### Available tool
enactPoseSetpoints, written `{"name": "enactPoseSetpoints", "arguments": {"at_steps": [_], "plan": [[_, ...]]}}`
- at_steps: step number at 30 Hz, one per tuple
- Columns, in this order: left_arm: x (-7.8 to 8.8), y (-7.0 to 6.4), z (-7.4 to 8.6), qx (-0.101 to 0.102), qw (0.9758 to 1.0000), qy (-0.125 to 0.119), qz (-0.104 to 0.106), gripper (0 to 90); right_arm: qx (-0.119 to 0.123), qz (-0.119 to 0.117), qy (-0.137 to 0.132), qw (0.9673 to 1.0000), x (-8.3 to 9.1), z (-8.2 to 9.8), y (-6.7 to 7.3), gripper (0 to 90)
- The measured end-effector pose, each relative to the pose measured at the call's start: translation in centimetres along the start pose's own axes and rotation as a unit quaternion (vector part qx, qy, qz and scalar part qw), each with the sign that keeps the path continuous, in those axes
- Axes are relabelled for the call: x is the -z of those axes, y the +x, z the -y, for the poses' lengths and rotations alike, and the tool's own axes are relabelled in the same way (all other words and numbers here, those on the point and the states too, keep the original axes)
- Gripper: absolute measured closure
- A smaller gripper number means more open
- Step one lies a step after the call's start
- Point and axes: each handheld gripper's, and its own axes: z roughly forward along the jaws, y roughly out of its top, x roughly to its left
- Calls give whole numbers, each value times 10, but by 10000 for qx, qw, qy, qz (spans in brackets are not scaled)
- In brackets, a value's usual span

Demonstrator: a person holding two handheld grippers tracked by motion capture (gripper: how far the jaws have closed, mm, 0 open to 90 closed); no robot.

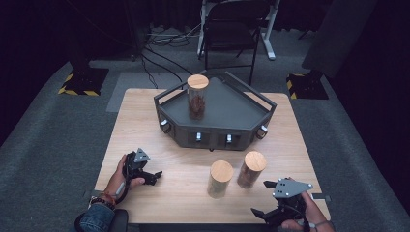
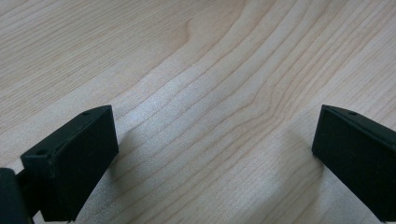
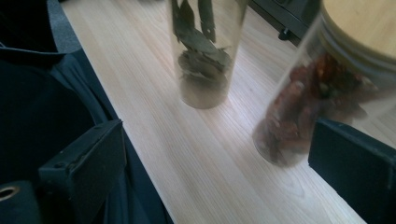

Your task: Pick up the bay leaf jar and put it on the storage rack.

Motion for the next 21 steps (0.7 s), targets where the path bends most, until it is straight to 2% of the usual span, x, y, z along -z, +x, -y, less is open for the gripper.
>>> {"name": "enactPoseSetpoints", "arguments": {"at_steps": [10,17,21], "plan": [[0,0,0,0,10000,0,0,0,284,-133,59,9995,-9,-25,7,41],[0,0,0,12,10000,-1,2,0,384,-175,93,9991,-16,-39,12,41],[0,0,0,17,10000,-14,-2,0,388,-155,211,9989,-21,-48,13,41]]}}
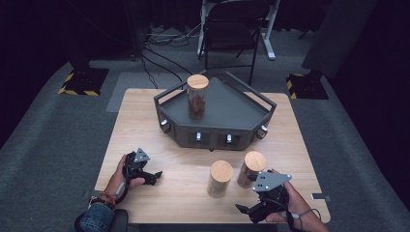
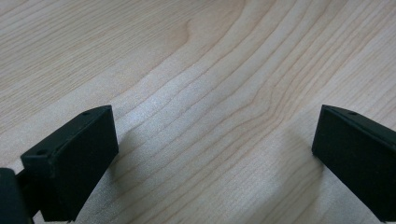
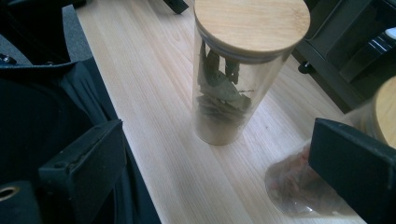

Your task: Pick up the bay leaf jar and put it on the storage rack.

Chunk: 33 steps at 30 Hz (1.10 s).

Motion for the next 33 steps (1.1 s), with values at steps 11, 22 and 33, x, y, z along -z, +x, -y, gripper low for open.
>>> {"name": "enactPoseSetpoints", "arguments": {"at_steps": [11,22,33], "plan": [[0,0,0,-10,10000,1,-2,0,40,-35,86,9999,-15,-21,1,41],[0,0,0,-19,10000,8,-1,0,-168,224,214,9994,-33,-33,-1,42],[0,0,0,-25,10000,11,-1,0,-276,264,299,9988,-55,-44,-5,47]]}}
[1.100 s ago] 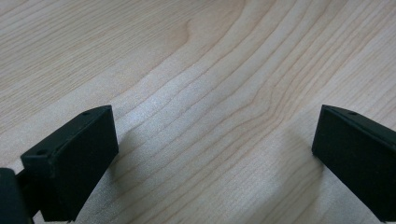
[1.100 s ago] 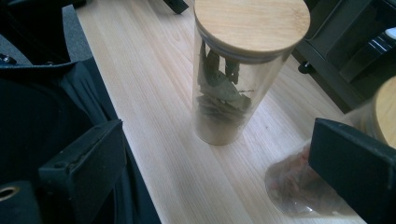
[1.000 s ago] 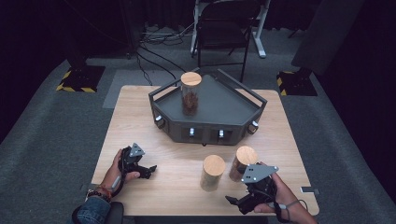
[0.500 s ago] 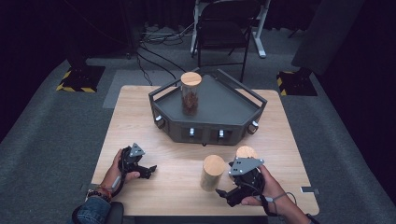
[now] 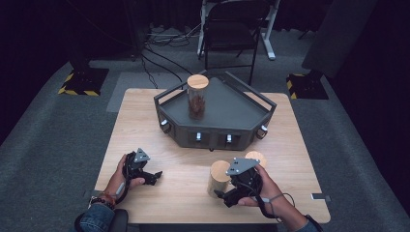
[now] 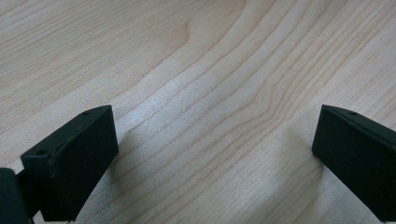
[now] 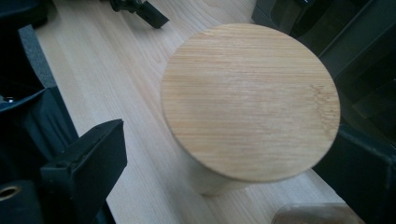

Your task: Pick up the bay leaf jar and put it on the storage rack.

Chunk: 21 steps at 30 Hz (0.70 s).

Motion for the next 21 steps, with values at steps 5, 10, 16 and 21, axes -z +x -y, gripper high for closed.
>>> {"name": "enactPoseSetpoints", "arguments": {"at_steps": [5,10,16,21], "plan": [[0,0,0,11,10000,6,4,0,-19,30,131,9999,-12,-4,0,64],[0,0,0,17,10000,2,5,0,-93,74,152,9998,-22,-6,-2,126],[0,0,0,6,10000,3,3,0,-221,158,127,9996,-26,-5,-4,237],[0,0,0,11,10000,2,3,0,-311,60,95,9995,-26,-5,-7,248]]}}
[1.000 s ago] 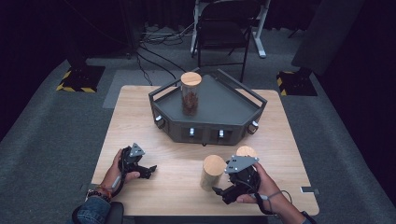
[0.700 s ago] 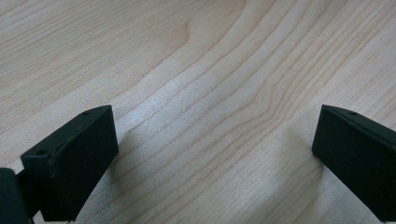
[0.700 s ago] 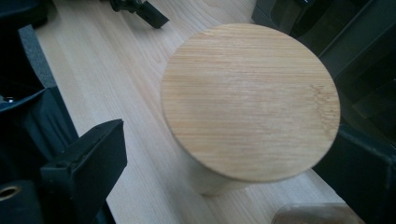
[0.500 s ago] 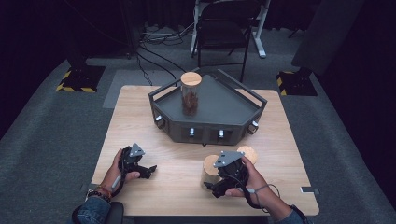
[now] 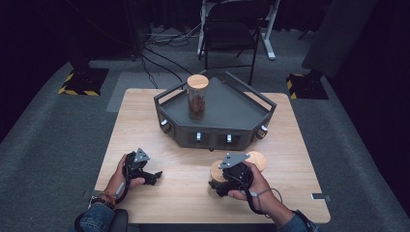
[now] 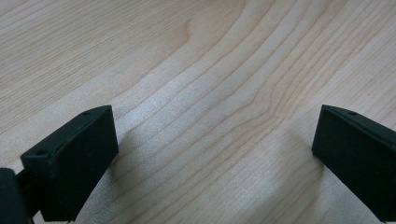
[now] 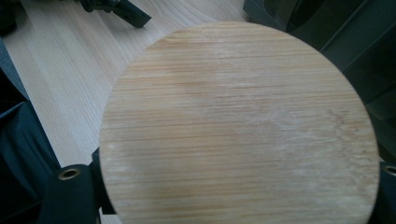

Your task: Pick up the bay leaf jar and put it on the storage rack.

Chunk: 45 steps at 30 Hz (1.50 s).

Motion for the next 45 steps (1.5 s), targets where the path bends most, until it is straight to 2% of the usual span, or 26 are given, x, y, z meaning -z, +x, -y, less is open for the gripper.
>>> {"name": "enactPoseSetpoints", "arguments": {"at_steps": [9,15,19,29,36,45], "plan": [[0,0,0,1,10000,1,1,0,34,-118,-5,9999,4,-4,0,249],[0,0,0,0,10000,-1,-1,0,107,-135,-80,9998,18,-14,2,250],[0,0,0,3,10000,-3,-5,0,245,-100,-92,9996,30,-22,2,249],[0,0,0,-4,10000,1,-5,0,371,-165,-167,9990,53,-46,-7,250],[0,0,0,1,10000,1,2,0,393,-55,-185,9990,67,-64,-17,250],[0,0,0,-1,10000,0,1,0,438,53,-110,9990,70,-81,-29,250]]}}
